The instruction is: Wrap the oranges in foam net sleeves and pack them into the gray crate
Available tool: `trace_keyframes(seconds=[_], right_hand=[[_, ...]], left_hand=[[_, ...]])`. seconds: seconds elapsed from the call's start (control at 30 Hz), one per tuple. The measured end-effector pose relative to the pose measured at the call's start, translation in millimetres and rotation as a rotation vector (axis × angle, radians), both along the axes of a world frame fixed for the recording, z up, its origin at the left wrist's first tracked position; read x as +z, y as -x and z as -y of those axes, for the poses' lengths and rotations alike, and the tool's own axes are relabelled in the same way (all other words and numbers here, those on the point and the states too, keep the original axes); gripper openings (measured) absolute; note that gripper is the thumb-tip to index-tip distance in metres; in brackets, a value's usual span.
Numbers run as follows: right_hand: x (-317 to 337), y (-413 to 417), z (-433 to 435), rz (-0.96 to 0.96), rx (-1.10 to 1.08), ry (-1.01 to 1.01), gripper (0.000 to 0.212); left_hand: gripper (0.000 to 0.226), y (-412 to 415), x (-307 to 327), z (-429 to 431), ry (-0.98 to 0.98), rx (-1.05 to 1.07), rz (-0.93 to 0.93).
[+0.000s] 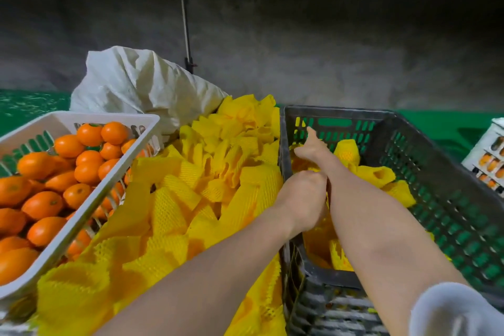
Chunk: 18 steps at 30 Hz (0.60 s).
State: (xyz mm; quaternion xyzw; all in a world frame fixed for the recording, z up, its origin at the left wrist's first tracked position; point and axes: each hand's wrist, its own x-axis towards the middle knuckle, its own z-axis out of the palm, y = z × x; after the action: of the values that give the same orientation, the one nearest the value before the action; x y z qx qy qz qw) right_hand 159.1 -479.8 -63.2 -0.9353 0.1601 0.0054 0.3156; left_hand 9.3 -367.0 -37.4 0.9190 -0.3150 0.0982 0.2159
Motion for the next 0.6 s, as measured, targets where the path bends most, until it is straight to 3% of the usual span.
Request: trace_keyframes(seconds=[0.1, 0.2, 0.4, 0.5, 0.6], right_hand=[[16.1, 13.1, -5.5, 0.07, 0.003, 0.111, 0.078], [39.2, 33.3, -20.6, 0.332, -0.024, 0.116, 0.055], [89.4, 89.8, -81.1, 0.814, 0.154, -0.002, 0.027], [97.9, 122.8, -125.3, 0.92, 0.293, -0.079, 0.021], [83.9, 142.4, -171.8, 0.875, 0.405, -0.094, 0.022]], left_hand=[[0.02, 2.7, -0.3, -0.7, 0.051, 0.017, 0.016], [0.016, 8.5, -0.1, -5.2, 0.24, 0.042, -0.01], [0.014, 25.2, 0.7, -48.2, 0.573, 0.158, -0.097], [0.015, 14.7, 6.2, -103.0, 0.643, 0.304, -0.115], [0.017, 3.5, 8.3, -173.9, 0.637, 0.458, -0.113]])
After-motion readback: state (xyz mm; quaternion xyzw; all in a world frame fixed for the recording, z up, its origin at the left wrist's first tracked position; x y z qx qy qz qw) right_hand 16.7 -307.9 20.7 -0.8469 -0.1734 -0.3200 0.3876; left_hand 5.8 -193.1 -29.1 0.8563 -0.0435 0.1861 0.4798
